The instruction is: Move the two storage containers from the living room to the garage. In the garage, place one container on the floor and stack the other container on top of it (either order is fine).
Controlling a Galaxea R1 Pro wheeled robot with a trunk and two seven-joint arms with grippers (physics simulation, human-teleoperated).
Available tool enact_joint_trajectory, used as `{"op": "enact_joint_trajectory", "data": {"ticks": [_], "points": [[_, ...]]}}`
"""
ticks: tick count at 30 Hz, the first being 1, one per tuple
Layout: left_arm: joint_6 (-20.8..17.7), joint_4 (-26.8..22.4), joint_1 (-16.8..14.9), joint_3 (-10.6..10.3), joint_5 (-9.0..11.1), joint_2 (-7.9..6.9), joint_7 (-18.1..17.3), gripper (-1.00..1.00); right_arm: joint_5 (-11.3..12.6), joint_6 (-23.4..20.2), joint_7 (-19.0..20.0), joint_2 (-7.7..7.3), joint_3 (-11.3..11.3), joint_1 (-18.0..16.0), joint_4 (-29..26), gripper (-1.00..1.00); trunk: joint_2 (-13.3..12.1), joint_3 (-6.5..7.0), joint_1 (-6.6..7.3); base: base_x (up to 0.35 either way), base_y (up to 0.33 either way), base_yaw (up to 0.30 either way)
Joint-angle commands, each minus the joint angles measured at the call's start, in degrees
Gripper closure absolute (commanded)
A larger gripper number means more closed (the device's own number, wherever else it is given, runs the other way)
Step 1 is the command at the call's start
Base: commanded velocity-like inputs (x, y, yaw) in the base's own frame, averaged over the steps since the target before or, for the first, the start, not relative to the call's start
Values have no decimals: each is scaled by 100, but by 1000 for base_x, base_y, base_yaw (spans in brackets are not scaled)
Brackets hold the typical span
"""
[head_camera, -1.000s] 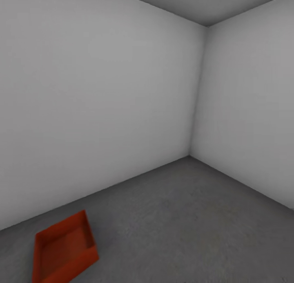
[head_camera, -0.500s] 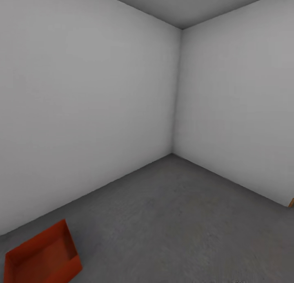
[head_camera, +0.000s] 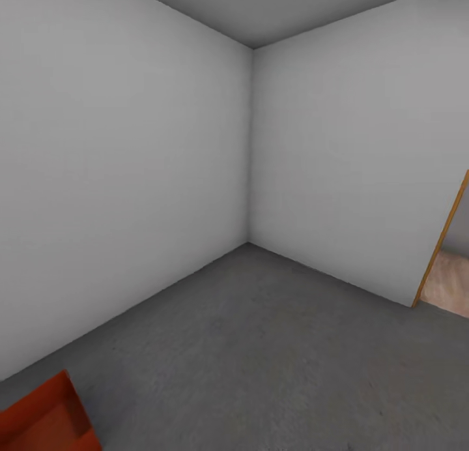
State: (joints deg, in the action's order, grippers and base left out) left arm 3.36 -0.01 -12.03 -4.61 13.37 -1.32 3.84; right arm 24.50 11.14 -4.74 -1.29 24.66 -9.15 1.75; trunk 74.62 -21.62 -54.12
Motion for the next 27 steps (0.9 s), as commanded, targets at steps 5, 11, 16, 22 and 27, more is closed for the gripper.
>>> {"op": "enact_joint_trajectory", "data": {"ticks": [5, 11, 16, 22, 27], "points": [[16, 1, -3, -49, 52, 6, 12, -100, 44, 29, -1, 0, 48, -8, 18, -100, 4, -6, 0, 0, 0, -298], [16, 1, -2, -49, 52, 8, 12, -100, 43, 29, -1, -3, 48, -9, 18, -100, 4, -6, 0, 0, 0, -298], [16, 1, -3, -49, 52, 9, 12, -100, 42, 29, -1, 2, 48, -8, 18, -100, 4, -6, 0, 0, 0, -298], [16, 1, -3, -49, 52, 9, 12, -100, 46, 29, -1, 6, 48, -8, 18, -100, 4, -6, 0, 0, 0, -298], [16, 1, -3, -49, 52, 9, 12, -100, 47, 29, -1, 5, 44, -8, 18, -100, 4, -6, 0, 0, 0, -299]]}}
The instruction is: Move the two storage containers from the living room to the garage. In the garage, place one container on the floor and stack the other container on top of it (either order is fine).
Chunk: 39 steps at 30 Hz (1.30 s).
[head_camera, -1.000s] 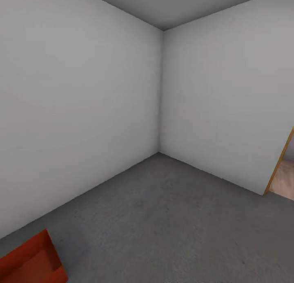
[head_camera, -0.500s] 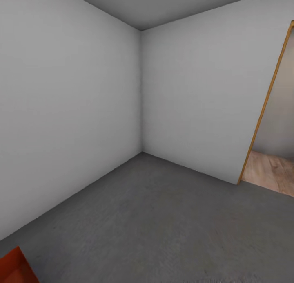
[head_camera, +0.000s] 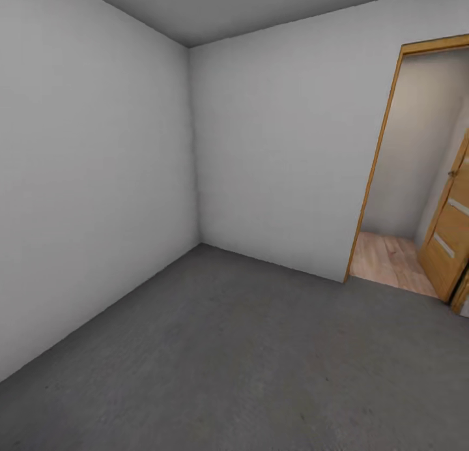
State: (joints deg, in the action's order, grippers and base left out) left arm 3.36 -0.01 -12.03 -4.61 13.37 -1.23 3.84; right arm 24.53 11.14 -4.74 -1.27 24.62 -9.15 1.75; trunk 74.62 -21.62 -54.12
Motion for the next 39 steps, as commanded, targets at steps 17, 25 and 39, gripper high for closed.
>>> {"op": "enact_joint_trajectory", "data": {"ticks": [17, 25, 39], "points": [[16, 1, -4, -49, 52, 0, 12, -100, 60, 29, -1, 4, 44, -8, 18, -100, 4, -6, 0, 0, 0, -300], [16, 1, -2, -49, 52, 0, 12, -100, 68, 29, -1, 4, 43, -8, 18, -100, 4, -6, 0, 0, 0, -300], [16, 1, -1, -49, 52, 0, 12, -100, 69, 29, -1, 4, 47, -8, 18, -100, 4, -6, 0, 0, 0, -300]]}}
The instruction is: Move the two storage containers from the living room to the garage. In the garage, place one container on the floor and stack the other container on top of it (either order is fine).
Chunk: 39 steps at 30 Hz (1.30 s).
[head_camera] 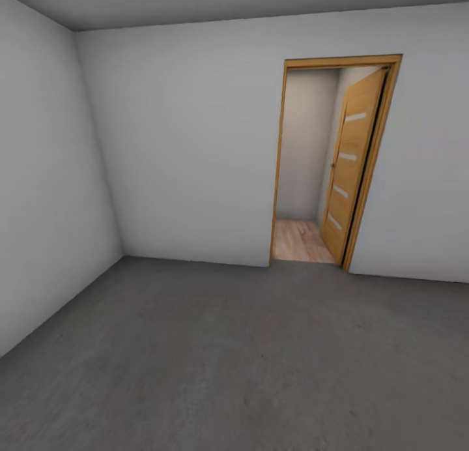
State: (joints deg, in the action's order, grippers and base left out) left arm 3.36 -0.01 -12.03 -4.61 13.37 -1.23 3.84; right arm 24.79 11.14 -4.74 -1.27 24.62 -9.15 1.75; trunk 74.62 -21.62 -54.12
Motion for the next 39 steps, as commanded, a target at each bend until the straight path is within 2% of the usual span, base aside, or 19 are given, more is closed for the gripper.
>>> {"op": "enact_joint_trajectory", "data": {"ticks": [1, 31, 39], "points": [[16, 1, -2, -49, 52, 2, 12, -100, 43, 29, -1, 4, 46, -8, 18, -100, 4, -6, 0, 0, 0, -300], [16, 1, -1, -49, 52, 4, 12, -100, 43, 29, -1, 8, 46, -8, 18, -100, 4, -6, 0, 2, 0, -300], [-1, 6, -1, -49, 52, -1, 9, -100, 38, 29, -1, 18, 52, -9, 18, -100, 4, -6, 0, 189, 0, -300]]}}
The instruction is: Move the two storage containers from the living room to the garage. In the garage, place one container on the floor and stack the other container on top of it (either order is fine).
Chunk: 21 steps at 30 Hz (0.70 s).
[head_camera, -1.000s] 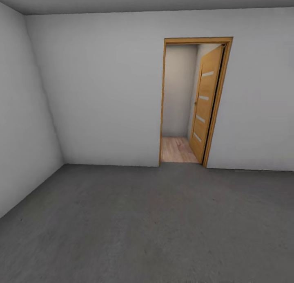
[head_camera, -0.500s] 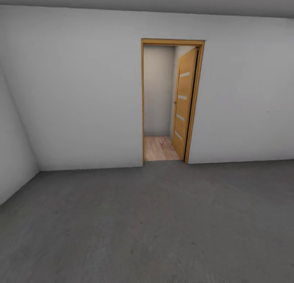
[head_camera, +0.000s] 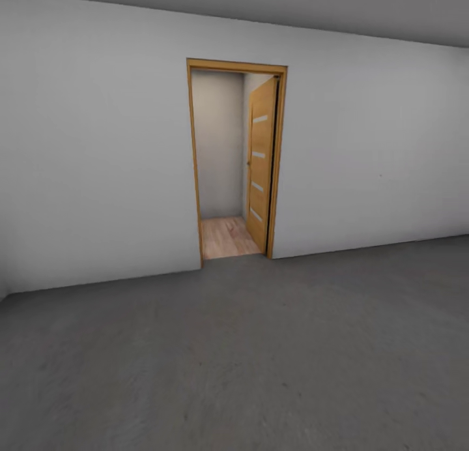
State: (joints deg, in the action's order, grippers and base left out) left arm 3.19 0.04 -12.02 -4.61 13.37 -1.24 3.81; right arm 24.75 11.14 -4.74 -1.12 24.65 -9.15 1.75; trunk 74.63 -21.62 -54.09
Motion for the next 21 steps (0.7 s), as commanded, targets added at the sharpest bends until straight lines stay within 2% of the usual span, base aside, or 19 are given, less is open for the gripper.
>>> {"op": "enact_joint_trajectory", "data": {"ticks": [1, 5, 21], "points": [[9, 1, -3, -49, 52, -1, 11, -100, 44, 29, -1, 5, 48, -8, 18, -100, 3, -6, -3, 305, 0, -300], [-24, -2, -2, -49, 52, -2, 7, -100, 38, 17, -1, -13, 49, -8, 18, -100, 3, -6, -3, 316, 0, -214], [-45, -2, -2, -49, 52, -7, 5, -100, 4, 2, -1, -20, 49, -8, 18, -100, 3, -6, -3, 323, 0, -12]]}}
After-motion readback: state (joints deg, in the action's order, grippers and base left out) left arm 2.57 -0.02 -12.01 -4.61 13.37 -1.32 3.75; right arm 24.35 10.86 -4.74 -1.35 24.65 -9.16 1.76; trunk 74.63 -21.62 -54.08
